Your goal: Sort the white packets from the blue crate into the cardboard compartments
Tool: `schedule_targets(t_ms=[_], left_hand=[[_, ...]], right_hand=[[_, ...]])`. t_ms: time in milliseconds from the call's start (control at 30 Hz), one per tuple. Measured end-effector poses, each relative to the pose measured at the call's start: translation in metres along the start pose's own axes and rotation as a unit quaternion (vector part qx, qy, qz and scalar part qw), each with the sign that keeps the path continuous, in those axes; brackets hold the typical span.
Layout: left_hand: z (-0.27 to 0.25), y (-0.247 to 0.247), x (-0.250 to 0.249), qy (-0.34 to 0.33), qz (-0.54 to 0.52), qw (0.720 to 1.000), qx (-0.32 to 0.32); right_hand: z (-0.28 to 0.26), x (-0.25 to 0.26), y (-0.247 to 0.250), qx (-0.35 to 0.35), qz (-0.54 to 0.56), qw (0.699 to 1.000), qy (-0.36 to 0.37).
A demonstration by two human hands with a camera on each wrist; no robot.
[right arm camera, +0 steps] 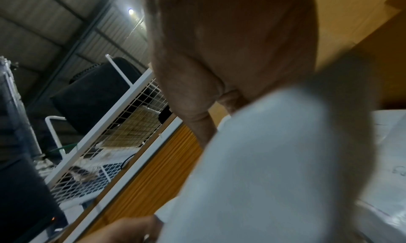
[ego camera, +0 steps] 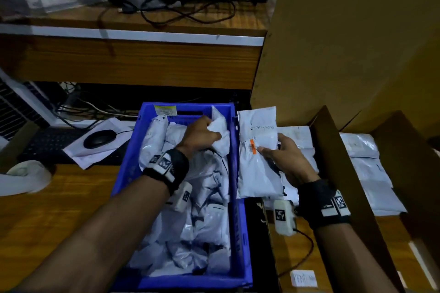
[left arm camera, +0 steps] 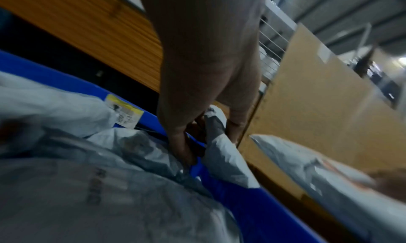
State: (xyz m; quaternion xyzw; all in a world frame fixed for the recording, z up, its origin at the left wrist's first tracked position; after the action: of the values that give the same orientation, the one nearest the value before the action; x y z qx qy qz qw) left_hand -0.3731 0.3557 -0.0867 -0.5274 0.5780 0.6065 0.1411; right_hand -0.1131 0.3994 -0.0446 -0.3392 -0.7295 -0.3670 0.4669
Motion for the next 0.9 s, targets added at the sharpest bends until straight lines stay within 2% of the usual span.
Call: schedule_targets(t_ms=[100, 167, 233, 367, 500, 633, 900], left_hand=[[-0.01, 0.021, 0.003, 0.018, -0.216, 0.976, 0.032], [-0.021, 0.044, 0.004, 0.018, -0.286, 0.957, 0.043], [-0.034, 0.068, 0.005, 0.011, -0.312, 0.948, 0.062], [-0.073, 0.101, 0.008, -0.021, -0.319, 0.938, 0.138], [-0.111, 0.122, 0.014, -0.043, -0.31, 0.929, 0.197], [-0.13, 0.141, 0.027, -0.035, -0.312, 0.932, 0.18], [-0.155, 0.151, 0.046, -0.037, -0.32, 0.943, 0.086]], right_hand=[[0.003, 0.001, 0.007, -0.007, 0.019, 1.0, -0.001], [0.001, 0.007, 0.008, -0.001, 0.043, 0.999, -0.001], [-0.003, 0.018, 0.005, 0.027, 0.087, 0.996, 0.01], [-0.021, 0.042, -0.013, 0.128, 0.189, 0.973, 0.04], [-0.04, 0.055, -0.04, 0.211, 0.192, 0.957, 0.044], [-0.057, 0.059, -0.064, 0.216, 0.161, 0.961, 0.053], [-0.092, 0.048, -0.098, 0.124, 0.14, 0.979, 0.085]])
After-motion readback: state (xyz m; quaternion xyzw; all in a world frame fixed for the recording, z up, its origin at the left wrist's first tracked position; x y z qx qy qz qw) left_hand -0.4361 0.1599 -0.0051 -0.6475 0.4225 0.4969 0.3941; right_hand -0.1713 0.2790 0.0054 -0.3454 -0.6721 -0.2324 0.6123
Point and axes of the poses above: each hand's wrist, its own z-axis towards the middle knuckle, its own y-axis out of the back of the hand, x = y × z, the point moved 1 cm from there along z, towards the middle knuckle, and after that the axes turned 2 degrees about -z, right-handed, at the moved point
